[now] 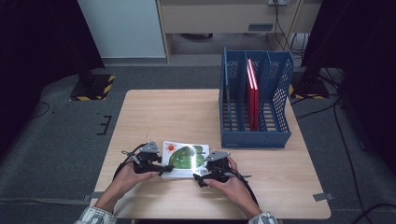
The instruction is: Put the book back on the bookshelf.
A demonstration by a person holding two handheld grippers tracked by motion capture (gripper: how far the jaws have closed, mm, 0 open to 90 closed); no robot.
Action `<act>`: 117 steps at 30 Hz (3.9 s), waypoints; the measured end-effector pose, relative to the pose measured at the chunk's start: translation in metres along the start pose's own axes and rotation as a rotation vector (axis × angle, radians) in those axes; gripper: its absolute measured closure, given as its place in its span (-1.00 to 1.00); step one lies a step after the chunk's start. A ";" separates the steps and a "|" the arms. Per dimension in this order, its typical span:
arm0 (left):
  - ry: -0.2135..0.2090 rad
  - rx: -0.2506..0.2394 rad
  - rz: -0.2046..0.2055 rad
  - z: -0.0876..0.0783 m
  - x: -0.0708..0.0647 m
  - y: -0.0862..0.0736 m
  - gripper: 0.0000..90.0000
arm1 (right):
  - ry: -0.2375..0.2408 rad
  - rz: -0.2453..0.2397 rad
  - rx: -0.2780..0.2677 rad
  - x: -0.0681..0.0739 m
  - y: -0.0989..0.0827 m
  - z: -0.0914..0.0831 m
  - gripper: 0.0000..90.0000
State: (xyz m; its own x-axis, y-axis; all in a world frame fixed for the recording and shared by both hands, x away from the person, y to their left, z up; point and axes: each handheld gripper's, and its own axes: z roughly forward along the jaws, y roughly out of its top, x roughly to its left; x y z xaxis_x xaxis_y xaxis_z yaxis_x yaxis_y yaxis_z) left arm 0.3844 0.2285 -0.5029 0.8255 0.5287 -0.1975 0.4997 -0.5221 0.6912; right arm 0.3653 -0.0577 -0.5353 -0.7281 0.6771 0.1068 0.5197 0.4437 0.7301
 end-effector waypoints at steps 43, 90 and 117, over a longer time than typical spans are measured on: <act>0.045 -0.019 0.117 -0.001 -0.007 0.002 0.21 | 0.097 0.055 -0.015 -0.016 0.005 0.001 -0.73; 0.154 -0.042 0.076 -0.003 -0.001 -0.006 0.15 | 0.101 -0.144 -0.165 -0.002 0.052 -0.041 0.11; 0.207 -0.156 -0.035 -0.009 0.007 -0.002 -0.67 | 0.126 -0.201 -0.148 0.012 0.064 -0.038 0.12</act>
State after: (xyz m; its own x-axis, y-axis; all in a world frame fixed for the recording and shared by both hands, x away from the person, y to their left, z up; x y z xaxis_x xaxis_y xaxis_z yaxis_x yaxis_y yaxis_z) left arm 0.3864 0.2395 -0.4992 0.7296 0.6783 -0.0878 0.4668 -0.4001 0.7887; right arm 0.3729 -0.0440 -0.4619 -0.8647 0.5016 0.0262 0.2951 0.4651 0.8346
